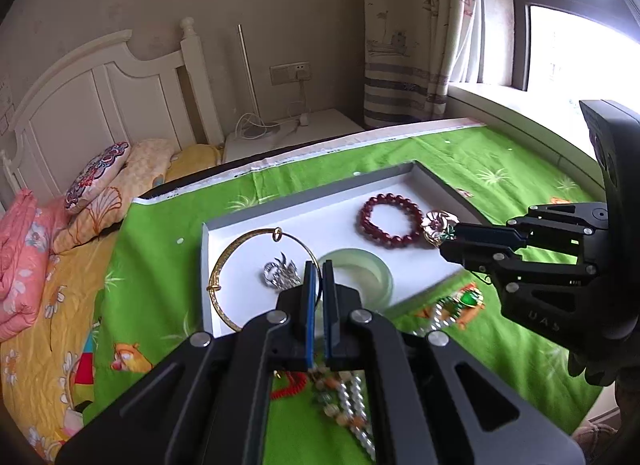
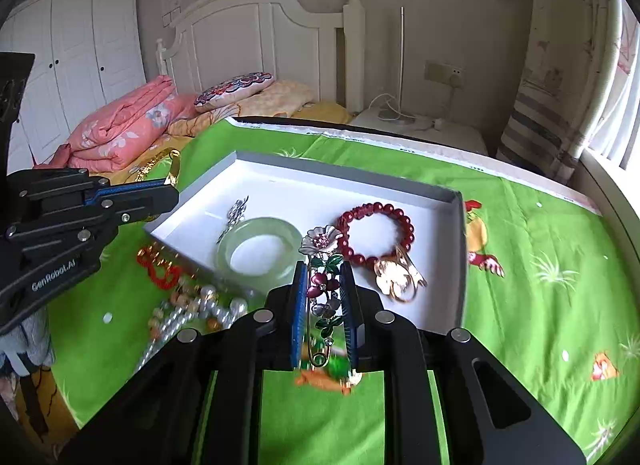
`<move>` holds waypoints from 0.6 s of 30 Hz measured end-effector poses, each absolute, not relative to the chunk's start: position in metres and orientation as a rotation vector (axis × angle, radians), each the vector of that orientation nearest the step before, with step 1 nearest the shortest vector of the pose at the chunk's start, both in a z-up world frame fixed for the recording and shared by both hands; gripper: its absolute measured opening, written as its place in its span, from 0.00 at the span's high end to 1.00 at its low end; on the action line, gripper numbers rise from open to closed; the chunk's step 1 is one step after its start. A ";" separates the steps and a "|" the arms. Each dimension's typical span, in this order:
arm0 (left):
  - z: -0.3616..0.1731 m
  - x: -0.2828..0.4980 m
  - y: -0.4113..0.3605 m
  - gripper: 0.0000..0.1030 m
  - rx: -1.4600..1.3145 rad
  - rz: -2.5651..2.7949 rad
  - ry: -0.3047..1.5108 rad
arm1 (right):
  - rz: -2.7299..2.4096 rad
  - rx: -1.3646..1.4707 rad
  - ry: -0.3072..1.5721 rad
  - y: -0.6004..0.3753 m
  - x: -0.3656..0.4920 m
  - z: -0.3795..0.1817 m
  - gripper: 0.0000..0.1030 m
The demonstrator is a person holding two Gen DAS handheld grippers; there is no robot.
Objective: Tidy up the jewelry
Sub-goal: 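Lower the gold bangle into the box with left tool while right tool lowers the brooch pin in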
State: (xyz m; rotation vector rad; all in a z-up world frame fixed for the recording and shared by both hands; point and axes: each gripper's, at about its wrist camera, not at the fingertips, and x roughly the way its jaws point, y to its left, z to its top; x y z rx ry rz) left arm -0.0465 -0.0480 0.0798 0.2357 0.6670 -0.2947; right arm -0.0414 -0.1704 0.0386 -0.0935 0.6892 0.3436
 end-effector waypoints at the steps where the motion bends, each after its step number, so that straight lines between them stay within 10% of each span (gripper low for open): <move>1: 0.079 -0.043 -0.048 0.98 0.239 -0.291 0.669 | 0.340 -0.093 0.692 -0.169 -0.035 0.038 0.83; 18: 0.050 0.023 -0.062 0.98 0.306 -0.229 0.732 | 0.304 -0.063 0.744 -0.165 0.019 0.020 0.83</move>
